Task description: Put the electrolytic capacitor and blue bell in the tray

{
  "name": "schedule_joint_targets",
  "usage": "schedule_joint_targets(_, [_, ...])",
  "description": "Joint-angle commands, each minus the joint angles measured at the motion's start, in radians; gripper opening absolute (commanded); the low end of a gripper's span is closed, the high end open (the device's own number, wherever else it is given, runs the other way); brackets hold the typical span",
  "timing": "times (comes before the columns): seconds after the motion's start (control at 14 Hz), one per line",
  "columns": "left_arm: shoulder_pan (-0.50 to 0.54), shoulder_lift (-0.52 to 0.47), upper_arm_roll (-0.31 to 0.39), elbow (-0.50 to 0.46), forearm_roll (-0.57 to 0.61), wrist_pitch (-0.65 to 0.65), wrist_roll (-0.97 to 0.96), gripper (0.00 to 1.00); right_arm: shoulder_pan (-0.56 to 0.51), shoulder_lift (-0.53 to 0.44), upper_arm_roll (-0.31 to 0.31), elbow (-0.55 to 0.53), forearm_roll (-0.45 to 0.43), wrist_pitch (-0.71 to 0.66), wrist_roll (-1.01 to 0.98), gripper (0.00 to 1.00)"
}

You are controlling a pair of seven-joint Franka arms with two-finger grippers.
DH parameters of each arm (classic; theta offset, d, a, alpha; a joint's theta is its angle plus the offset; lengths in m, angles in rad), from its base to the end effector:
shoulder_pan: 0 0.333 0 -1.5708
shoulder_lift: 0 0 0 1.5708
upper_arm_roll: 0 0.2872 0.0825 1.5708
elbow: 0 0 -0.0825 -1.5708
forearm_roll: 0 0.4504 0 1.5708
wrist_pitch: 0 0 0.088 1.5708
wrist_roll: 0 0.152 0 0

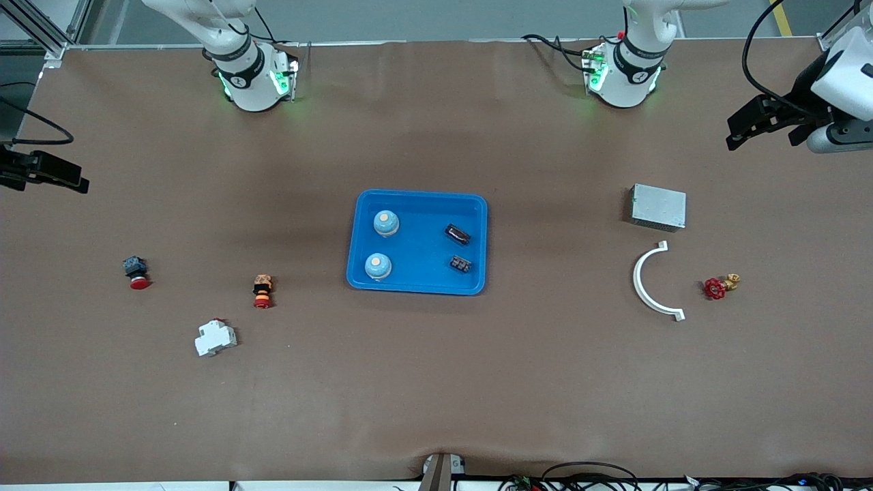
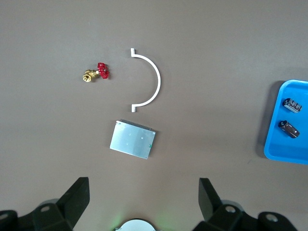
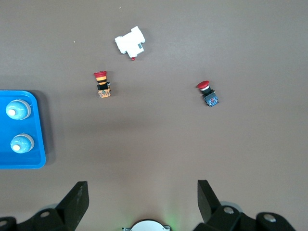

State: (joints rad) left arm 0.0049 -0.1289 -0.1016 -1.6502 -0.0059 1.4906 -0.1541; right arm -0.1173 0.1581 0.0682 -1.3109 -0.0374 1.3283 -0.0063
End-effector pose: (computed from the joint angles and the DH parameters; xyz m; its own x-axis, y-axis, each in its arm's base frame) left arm 0.5711 -0.0591 0.5781 0.9979 0.0582 -0.0299 0.0578 -0.9983 -0.0119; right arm 0.6309 -0.0404 0.5689 0.9889 -0.0506 -0.1400 -0.0475 -0.9985 0.0256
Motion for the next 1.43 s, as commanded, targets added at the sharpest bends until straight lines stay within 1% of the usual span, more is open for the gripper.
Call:
schedule_joint_targets(0.0, [0.006,0.000,-0.004,0.015,-0.009,-0.013,0.011,1.00,-0.001,-0.020,0.005,-0.017,-0.001,0.015,-0.006,1.00])
schedule_joint_targets(0.21, [0.009,0.003,-0.004,0.013,-0.009,-0.001,0.011,1.00,-0.008,-0.028,0.005,-0.031,0.011,0.022,-0.012,1.00])
schedule_joint_targets(0.5, [0.009,0.000,-0.004,0.012,-0.009,-0.001,0.011,1.00,-0.010,-0.095,0.004,-0.140,0.016,0.090,-0.014,1.00])
schedule_joint_targets(0.71, [0.009,-0.001,-0.004,0.012,-0.009,0.000,0.011,1.00,-0.010,-0.179,0.002,-0.266,0.021,0.187,-0.014,1.00])
schedule_joint_targets(1.36, [0.004,-0.012,-0.006,0.010,-0.009,-0.003,0.013,1.00,-0.008,-0.170,0.002,-0.235,0.024,0.183,-0.006,1.00])
